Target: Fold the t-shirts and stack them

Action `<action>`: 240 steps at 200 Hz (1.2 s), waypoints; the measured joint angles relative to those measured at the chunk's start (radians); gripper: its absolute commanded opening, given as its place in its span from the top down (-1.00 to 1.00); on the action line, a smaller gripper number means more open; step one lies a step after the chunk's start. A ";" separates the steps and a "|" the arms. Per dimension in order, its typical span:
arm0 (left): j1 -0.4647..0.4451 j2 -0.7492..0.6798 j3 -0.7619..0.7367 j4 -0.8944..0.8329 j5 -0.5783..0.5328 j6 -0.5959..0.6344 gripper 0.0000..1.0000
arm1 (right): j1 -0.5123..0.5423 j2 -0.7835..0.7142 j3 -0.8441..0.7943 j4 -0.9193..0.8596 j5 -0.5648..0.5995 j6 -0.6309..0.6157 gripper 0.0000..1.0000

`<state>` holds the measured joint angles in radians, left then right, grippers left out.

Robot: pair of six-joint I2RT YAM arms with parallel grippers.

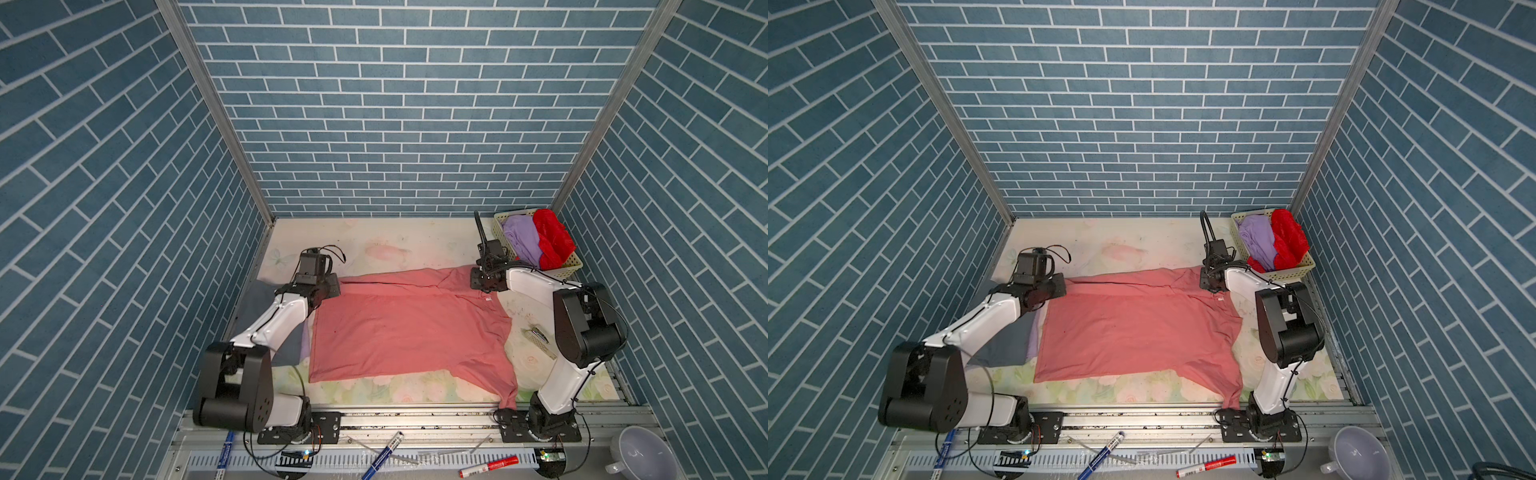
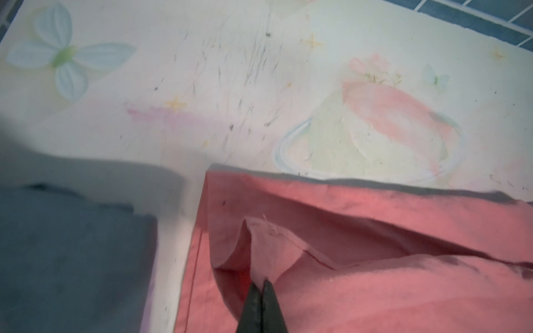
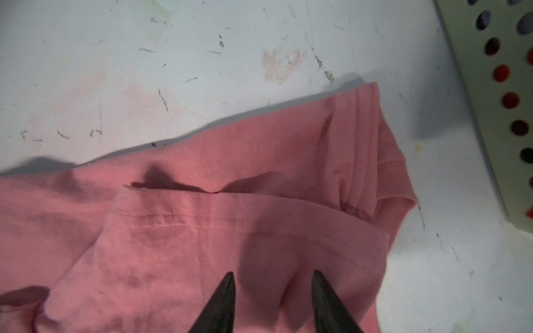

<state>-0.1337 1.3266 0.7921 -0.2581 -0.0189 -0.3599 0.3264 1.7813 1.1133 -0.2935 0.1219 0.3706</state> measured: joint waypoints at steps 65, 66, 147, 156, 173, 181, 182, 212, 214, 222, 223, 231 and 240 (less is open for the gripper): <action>0.000 -0.184 -0.113 -0.151 -0.123 -0.097 0.12 | 0.000 -0.163 -0.056 -0.045 0.030 0.000 0.00; 0.000 -0.181 -0.109 -0.154 -0.122 -0.097 0.12 | 0.000 -0.164 -0.056 -0.045 0.030 0.000 -0.01; -0.098 0.064 0.022 -0.063 -0.066 -0.122 0.00 | -0.010 0.059 0.109 0.056 -0.082 0.000 -0.05; -0.105 0.075 0.022 -0.056 -0.062 -0.127 0.00 | -0.010 0.085 0.129 0.071 -0.105 0.000 -0.04; -0.107 0.090 0.022 -0.046 -0.055 -0.134 -0.01 | -0.007 0.126 0.166 0.090 -0.137 0.002 -0.04; -0.107 0.095 0.022 -0.042 -0.054 -0.139 -0.02 | -0.004 0.142 0.179 0.098 -0.150 0.008 -0.04; -0.107 0.095 0.022 -0.042 -0.054 -0.139 -0.02 | -0.004 0.143 0.180 0.098 -0.151 0.008 -0.04; -0.107 0.102 0.022 -0.033 -0.051 -0.145 -0.02 | 0.018 0.195 0.217 0.113 -0.188 0.018 -0.03; -0.107 0.103 0.022 -0.033 -0.051 -0.145 -0.02 | 0.019 0.197 0.219 0.114 -0.190 0.018 -0.02; -0.107 0.107 0.022 -0.032 -0.051 -0.145 -0.02 | 0.028 0.206 0.222 0.117 -0.200 0.019 -0.02; -0.107 0.107 0.022 -0.032 -0.051 -0.146 -0.02 | 0.029 0.207 0.222 0.117 -0.201 0.019 -0.02; -0.107 0.112 0.023 -0.032 -0.051 -0.146 -0.02 | 0.037 0.213 0.223 0.117 -0.208 0.019 -0.02; -0.107 0.117 0.023 -0.032 -0.051 -0.146 -0.02 | 0.047 0.219 0.223 0.116 -0.215 0.019 -0.01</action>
<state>-0.2409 1.4441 0.8146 -0.2897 -0.0696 -0.5060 0.3737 2.0006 1.3365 -0.1776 -0.0929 0.3893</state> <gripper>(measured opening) 0.510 0.508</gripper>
